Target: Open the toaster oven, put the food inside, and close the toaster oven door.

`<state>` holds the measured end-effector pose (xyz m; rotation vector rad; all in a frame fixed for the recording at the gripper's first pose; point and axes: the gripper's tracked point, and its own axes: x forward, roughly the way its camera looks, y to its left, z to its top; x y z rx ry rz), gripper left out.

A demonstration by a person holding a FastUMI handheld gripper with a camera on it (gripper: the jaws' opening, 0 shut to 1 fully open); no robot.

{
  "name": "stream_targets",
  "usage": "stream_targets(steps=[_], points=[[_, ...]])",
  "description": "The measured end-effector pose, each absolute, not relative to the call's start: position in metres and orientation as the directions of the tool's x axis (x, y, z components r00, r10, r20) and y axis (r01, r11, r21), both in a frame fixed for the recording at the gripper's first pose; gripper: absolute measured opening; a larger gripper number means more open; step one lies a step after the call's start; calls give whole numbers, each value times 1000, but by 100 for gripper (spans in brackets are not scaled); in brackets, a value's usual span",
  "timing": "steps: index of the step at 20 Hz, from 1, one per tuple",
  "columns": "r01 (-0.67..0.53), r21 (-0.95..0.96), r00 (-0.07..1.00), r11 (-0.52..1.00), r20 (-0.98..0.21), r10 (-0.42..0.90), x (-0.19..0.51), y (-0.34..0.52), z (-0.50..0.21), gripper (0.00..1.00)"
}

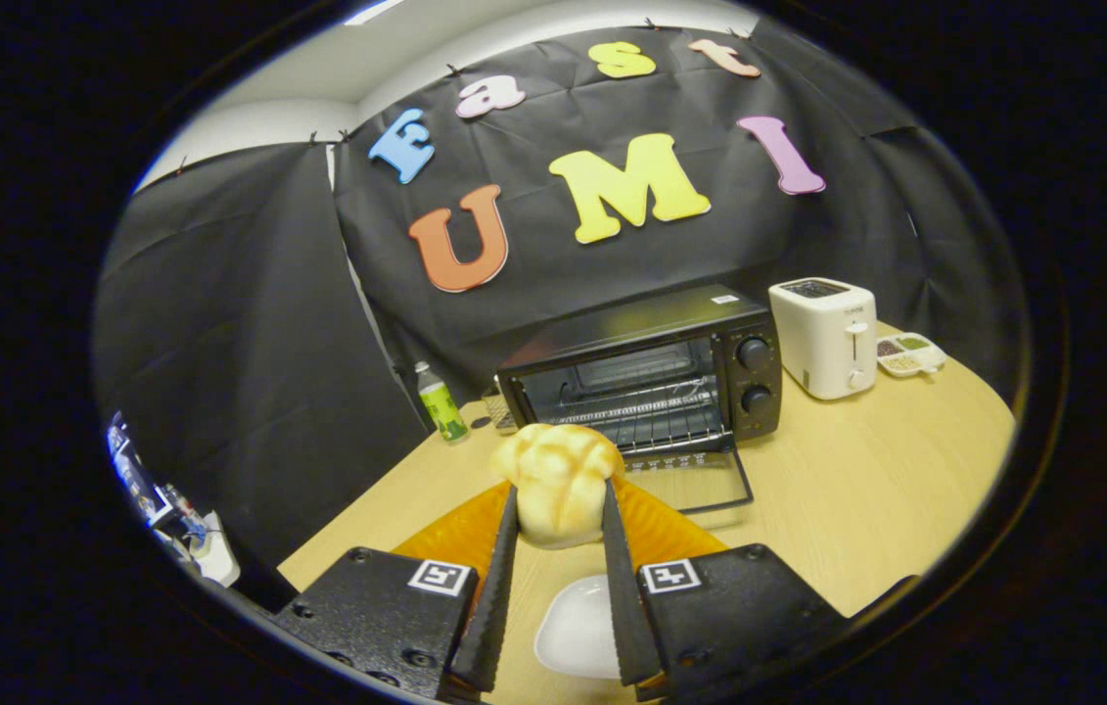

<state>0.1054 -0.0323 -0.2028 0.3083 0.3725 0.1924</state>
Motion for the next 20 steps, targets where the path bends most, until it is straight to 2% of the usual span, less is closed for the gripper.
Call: stream_targets(steps=[4,14,20], points=[[-94,314,921,945,-333,203,143,-34,-206,50],[36,285,870,958,-480,110,280,-60,-271,50],[97,256,854,962,-517,52,349,-71,-300,50]])
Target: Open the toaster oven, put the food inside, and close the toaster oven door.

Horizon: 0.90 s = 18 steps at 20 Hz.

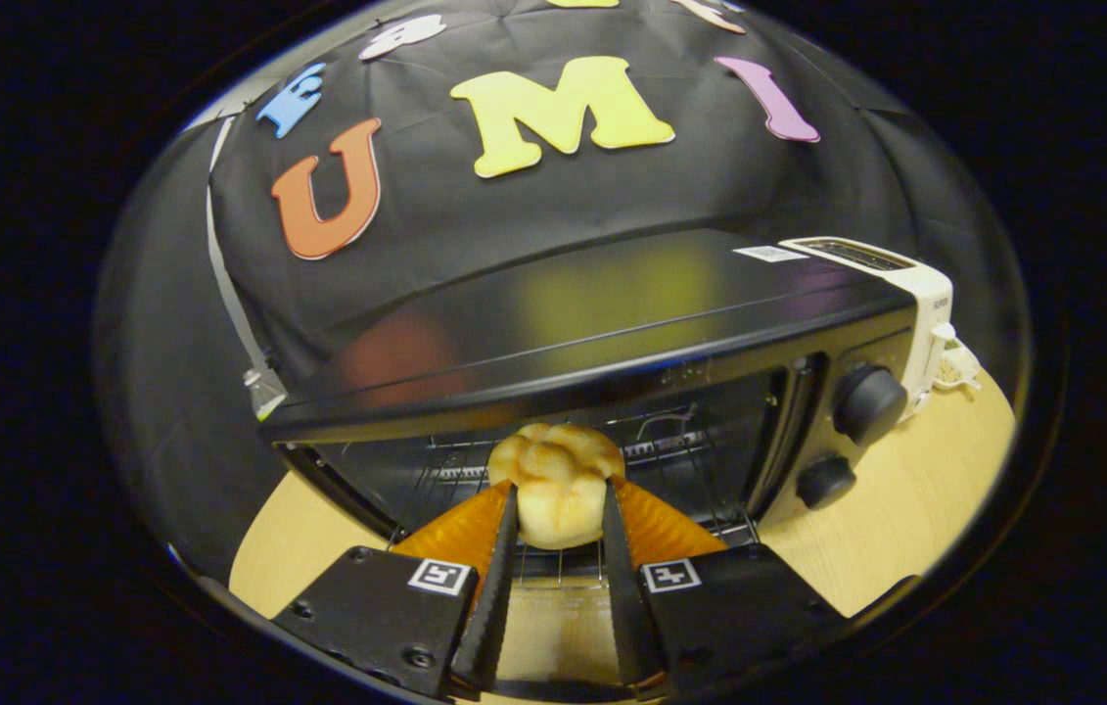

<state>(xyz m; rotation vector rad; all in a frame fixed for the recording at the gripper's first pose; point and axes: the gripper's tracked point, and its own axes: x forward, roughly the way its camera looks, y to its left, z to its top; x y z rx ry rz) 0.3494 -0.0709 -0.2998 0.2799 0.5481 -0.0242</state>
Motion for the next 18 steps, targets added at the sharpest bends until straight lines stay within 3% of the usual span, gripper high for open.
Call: stream_targets(steps=[6,13,18], points=[[105,199,849,974,-528,16,387,-78,-316,50],[87,126,852,988,-523,-9,393,-80,-316,74],[65,159,871,985,-491,22,354,-72,-297,88]])
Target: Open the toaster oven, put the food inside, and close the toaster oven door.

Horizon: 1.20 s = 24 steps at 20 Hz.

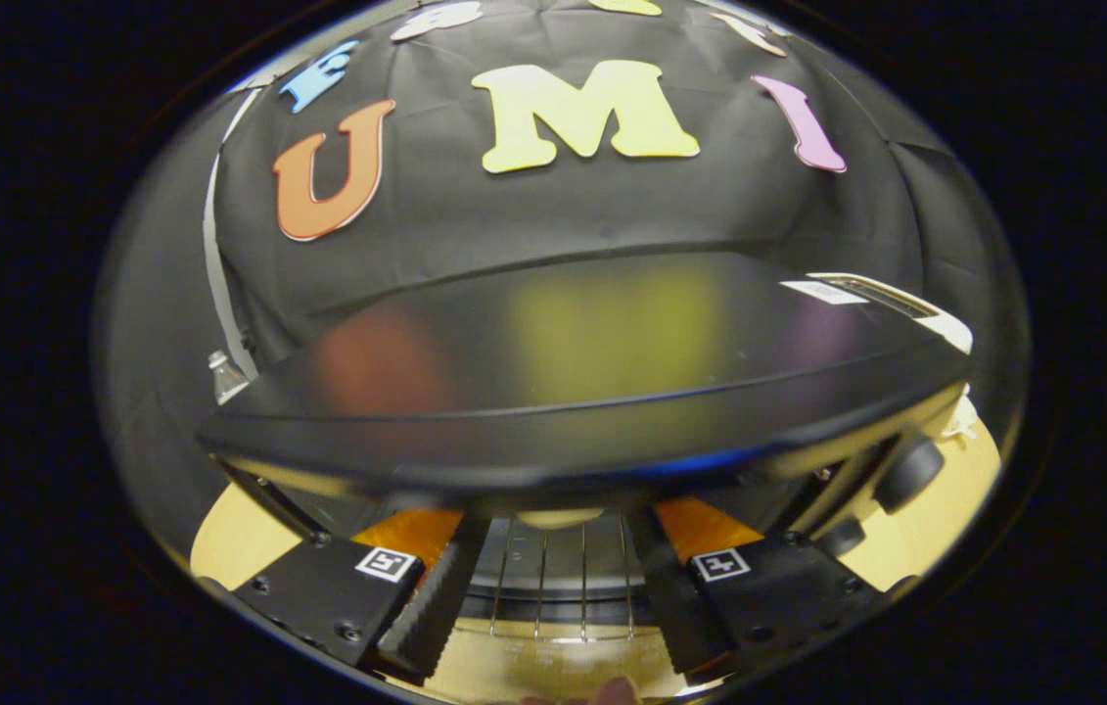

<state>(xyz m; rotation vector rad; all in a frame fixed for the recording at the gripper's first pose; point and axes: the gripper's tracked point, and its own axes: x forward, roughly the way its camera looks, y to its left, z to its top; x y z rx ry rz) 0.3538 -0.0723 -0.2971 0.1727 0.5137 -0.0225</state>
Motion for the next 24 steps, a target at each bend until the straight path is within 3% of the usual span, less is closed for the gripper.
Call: stream_targets(steps=[5,7,11,24], points=[[4,127,912,992,-408,49,259,-53,-249,92],[-24,93,939,995,-340,54,218,-43,-221,100],[-45,54,956,998,-288,59,164,-34,-206,100],[35,71,815,997,-580,13,131,-57,-343,100]])
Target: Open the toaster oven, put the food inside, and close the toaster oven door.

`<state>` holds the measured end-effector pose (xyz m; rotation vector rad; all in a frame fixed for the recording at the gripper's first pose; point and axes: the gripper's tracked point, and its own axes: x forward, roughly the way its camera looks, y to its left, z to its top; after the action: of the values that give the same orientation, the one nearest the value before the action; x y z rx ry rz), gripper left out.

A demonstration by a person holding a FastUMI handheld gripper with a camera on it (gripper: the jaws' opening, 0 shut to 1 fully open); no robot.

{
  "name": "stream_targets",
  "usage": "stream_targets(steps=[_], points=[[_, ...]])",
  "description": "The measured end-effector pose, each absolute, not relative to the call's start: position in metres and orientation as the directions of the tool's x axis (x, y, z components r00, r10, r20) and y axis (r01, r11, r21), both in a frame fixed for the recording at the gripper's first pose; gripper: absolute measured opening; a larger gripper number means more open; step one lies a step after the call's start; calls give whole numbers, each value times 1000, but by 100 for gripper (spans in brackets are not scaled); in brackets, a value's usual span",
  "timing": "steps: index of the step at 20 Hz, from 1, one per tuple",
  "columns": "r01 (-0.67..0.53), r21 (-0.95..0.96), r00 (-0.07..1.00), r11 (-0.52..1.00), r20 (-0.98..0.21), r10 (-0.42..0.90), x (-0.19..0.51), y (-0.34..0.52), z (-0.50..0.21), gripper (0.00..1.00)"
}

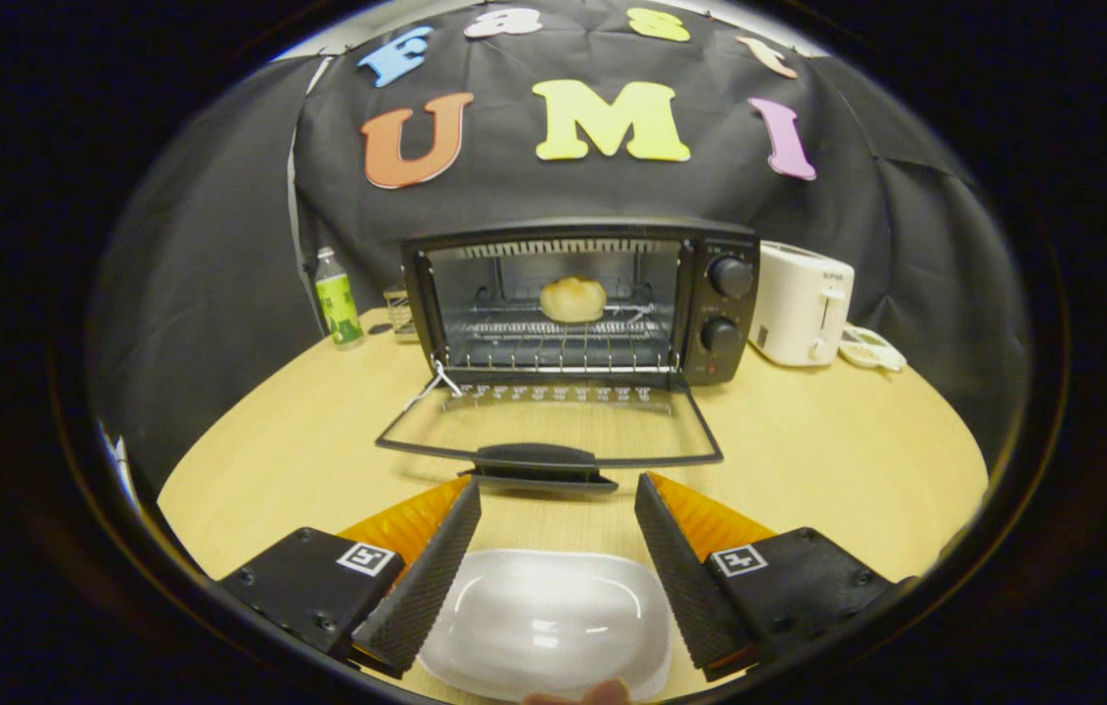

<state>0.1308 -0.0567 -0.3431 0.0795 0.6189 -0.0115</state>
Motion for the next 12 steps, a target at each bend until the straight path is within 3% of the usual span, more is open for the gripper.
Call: stream_targets(steps=[12], points=[[2,-12,725,1000,-689,-10,156,-54,-381,100]])
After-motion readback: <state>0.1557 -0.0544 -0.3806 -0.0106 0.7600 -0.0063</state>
